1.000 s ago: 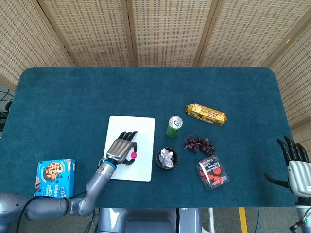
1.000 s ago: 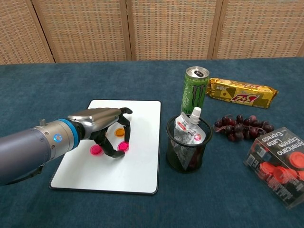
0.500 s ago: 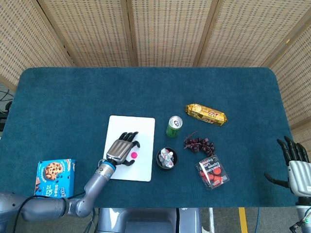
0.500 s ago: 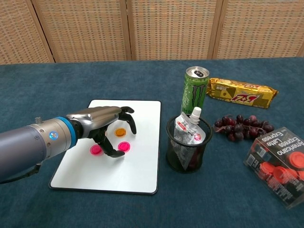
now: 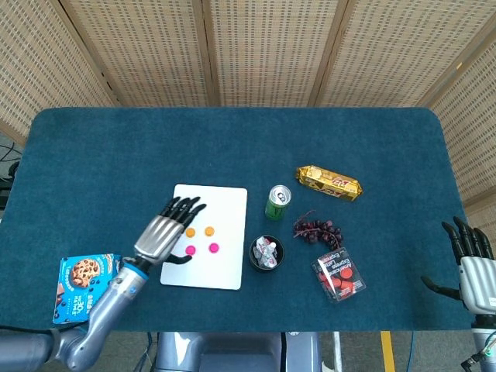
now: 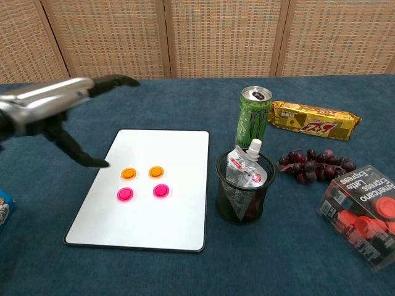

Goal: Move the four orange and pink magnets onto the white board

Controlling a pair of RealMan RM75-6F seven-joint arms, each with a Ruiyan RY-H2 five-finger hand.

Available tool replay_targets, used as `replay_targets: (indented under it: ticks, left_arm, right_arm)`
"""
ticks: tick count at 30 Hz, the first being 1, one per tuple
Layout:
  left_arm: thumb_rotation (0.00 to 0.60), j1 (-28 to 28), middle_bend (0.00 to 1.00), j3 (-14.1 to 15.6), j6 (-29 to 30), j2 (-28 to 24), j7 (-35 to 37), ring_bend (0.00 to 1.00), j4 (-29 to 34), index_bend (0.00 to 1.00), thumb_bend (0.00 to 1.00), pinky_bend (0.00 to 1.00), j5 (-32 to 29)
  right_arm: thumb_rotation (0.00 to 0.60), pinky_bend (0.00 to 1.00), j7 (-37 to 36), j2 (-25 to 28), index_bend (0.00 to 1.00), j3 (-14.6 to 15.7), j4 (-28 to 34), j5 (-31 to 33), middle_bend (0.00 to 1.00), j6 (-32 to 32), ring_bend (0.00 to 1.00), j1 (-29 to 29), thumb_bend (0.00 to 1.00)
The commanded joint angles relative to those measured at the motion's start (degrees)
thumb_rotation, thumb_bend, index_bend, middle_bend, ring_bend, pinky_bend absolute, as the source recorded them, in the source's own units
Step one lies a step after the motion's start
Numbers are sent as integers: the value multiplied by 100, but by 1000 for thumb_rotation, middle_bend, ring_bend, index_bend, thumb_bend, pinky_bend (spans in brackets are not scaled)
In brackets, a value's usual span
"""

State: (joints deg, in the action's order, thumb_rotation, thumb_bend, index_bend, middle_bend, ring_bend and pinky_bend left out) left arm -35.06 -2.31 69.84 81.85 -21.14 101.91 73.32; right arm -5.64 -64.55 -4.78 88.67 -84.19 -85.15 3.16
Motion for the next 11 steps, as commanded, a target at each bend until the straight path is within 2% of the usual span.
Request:
replay_targets:
  ticks: [1,3,6,11]
  left_arm:
    - [600,1091,0,577,1455,-799,669,0,-184,0,17,0,865]
    - [600,1476,0,678,1897,-887,1145,0,-596,0,12,0,954]
    - [600,1875,0,750,2258,-924,1639,0,-1104,0,11,0,919]
    - [600,2632,0,755,2588,-884,2366,0,-1864,0,15,0,447]
  right_arm:
    - [600,0,37,-11,0,-4,2,-5,0,-19,0,-4,92]
    - [600,0,76,-23,0,-9,6,-6,0,-36,0,-6,91]
    - [600,0,124,-37,0,-13,7,-11,0,-57,0,-9,92]
    - [600,0,282,-73,0,-5,-3,-96,0,-142,0,-12,102]
